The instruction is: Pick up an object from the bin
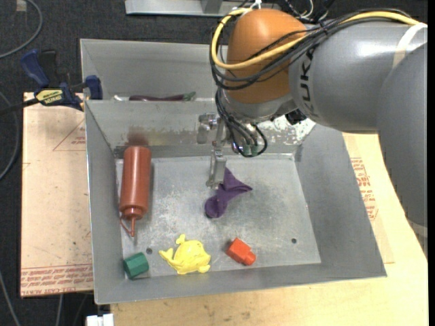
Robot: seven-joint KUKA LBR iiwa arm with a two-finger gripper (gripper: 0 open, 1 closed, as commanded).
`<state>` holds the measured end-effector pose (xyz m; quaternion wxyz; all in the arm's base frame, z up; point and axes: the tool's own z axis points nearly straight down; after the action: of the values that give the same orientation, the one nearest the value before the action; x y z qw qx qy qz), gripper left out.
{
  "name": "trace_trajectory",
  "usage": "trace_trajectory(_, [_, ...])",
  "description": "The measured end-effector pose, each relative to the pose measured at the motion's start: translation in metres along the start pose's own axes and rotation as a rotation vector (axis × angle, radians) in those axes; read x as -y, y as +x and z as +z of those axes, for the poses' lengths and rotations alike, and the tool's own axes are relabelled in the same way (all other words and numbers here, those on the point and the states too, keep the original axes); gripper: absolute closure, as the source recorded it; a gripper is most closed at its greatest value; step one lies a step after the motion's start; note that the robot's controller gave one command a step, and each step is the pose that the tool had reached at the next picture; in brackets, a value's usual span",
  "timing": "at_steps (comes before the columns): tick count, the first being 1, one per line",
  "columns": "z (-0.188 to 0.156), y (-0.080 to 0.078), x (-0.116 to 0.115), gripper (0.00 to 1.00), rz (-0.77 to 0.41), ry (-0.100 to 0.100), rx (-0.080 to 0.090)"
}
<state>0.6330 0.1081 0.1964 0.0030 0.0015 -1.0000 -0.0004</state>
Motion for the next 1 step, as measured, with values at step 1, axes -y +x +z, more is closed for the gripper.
trace_trajectory(1, [-0.0054,-0.0014,0.0005,0.00,0.002,-0.001,0.008])
